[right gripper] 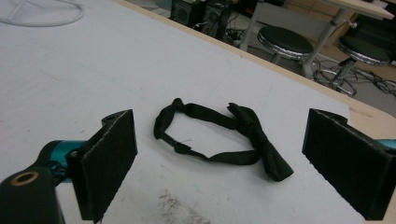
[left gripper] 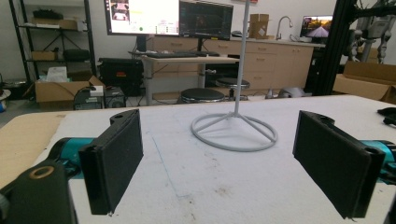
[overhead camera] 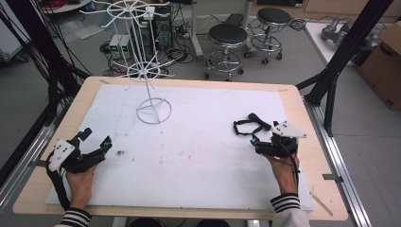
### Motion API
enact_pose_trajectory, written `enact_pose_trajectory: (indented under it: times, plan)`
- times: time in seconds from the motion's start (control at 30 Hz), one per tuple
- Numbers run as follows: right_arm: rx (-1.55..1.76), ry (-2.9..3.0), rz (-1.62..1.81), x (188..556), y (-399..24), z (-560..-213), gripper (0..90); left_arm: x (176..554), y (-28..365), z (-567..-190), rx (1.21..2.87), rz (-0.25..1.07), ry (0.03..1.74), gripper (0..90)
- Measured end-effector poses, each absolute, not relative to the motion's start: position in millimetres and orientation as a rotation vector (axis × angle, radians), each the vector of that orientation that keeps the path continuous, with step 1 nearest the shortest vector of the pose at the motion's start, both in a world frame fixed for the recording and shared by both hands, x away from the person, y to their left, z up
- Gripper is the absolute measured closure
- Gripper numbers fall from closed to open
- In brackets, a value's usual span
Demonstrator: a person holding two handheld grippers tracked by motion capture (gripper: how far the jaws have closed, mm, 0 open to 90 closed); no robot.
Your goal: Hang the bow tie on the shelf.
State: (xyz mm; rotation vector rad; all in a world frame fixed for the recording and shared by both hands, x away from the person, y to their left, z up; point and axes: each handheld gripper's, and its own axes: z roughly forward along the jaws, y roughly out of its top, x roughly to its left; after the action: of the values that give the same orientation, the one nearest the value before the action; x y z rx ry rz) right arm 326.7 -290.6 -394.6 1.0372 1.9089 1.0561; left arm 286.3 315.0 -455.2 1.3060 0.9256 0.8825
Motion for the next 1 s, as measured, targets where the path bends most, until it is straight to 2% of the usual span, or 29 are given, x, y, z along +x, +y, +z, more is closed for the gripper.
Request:
enact_pose_trajectory:
  times: [0.7, 1.0]
  plan:
    - [1.177, 2.018, 1.067, 381, -310, -376, 9.1, 286, 315, -455, 1.305, 0.879, 0.929, 16.3]
    - [1.232, 2.111, 0.962, 399, -315, -388, 9.2, 287, 316, -455, 1.299, 0.875, 0.934, 16.2]
